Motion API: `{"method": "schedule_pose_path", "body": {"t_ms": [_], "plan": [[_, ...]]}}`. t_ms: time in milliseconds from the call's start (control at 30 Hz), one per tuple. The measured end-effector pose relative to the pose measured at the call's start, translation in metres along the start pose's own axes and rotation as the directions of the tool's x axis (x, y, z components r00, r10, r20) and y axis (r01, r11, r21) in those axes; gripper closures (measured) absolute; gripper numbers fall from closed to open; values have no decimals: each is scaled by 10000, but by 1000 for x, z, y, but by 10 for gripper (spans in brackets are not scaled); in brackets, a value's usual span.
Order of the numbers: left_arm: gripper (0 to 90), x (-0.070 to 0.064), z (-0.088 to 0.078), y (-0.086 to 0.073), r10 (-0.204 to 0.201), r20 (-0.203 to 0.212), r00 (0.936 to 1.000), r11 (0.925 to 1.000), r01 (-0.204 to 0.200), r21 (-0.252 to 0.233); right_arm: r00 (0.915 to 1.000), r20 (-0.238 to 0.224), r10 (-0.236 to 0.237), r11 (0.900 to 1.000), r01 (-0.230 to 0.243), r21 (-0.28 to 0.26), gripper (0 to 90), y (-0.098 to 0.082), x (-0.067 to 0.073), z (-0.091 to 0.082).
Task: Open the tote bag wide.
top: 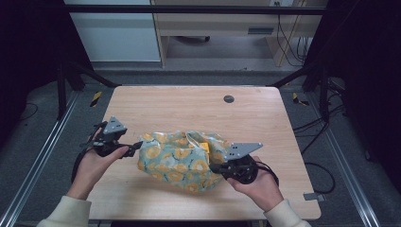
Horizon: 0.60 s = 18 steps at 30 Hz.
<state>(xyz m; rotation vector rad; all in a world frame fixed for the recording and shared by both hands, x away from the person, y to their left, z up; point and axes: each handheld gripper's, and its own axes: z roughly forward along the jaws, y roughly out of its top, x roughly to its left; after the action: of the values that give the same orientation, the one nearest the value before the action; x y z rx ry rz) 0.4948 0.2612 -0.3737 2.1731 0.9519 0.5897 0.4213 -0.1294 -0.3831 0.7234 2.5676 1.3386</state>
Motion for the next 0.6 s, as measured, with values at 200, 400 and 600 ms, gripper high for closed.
{"method": "schedule_pose_path", "body": {"t_ms": [200,400,600], "plan": [[223,2,17,27,228,345,9991,9988,-243,421,10000,-14,21,10000,-21,48,900,-4,-1,2],[241,3,41,44,476,568,9973,9934,-532,1017,10000,-52,59,9999,-58,88,900,-7,0,5],[251,3,58,45,488,847,9952,9855,-618,1579,10000,-43,55,10000,-55,22,900,-9,0,4]]}}
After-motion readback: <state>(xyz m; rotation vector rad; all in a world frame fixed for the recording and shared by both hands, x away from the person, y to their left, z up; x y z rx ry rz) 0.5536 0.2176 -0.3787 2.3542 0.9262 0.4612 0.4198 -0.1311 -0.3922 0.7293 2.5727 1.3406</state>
